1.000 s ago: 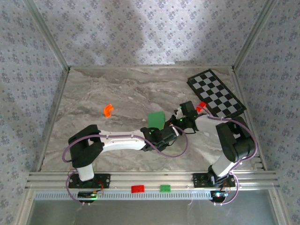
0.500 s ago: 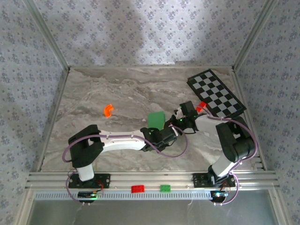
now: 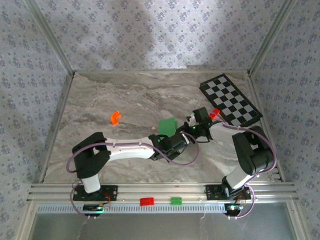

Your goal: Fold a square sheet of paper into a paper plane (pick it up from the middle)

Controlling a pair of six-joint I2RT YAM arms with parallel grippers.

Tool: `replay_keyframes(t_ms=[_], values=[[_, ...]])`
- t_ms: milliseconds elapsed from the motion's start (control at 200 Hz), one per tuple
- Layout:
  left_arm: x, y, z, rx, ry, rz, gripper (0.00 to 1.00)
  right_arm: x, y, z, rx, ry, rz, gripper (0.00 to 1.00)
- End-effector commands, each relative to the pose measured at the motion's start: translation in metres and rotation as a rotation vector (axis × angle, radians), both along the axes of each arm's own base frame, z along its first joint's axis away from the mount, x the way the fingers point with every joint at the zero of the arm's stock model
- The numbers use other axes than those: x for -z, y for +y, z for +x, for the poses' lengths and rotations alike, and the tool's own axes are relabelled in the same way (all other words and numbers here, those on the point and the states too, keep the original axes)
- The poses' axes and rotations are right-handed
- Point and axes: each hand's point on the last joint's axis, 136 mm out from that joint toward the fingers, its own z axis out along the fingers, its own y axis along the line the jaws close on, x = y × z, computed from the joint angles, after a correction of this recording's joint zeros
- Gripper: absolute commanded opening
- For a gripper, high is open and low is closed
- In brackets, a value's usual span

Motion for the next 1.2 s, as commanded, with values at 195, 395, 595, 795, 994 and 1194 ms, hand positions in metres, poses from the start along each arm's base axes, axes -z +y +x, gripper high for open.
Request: replay_keyframes(t_ms=[195, 395, 595, 795, 994, 1194], values=[[-0.048, -0.003, 0.011, -0.111, 0.331, -0.463, 0.0, -0.001, -0.071, -0.006, 0.156, -0.045, -0.198, 0.39], [-0.062, -0.005, 0.024, -0.132, 0.455, -0.625, 0.0, -0.005, -0.079, -0.007, 0.191, -0.112, -0.184, 0.4], [-0.063, -0.01, 0.03, -0.146, 0.51, -0.692, 0.0, -0.008, -0.072, -0.009, 0.194, -0.175, -0.15, 0.37], [-0.063, -0.019, 0.03, -0.152, 0.544, -0.718, 0.0, -0.009, -0.057, -0.014, 0.154, -0.187, -0.108, 0.32], [-0.057, -0.028, 0.026, -0.149, 0.57, -0.703, 0.0, -0.005, -0.038, -0.015, 0.132, -0.153, -0.042, 0.16], [-0.055, -0.029, 0.025, -0.159, 0.557, -0.69, 0.0, 0.001, -0.023, -0.014, 0.115, -0.13, -0.025, 0.04]])
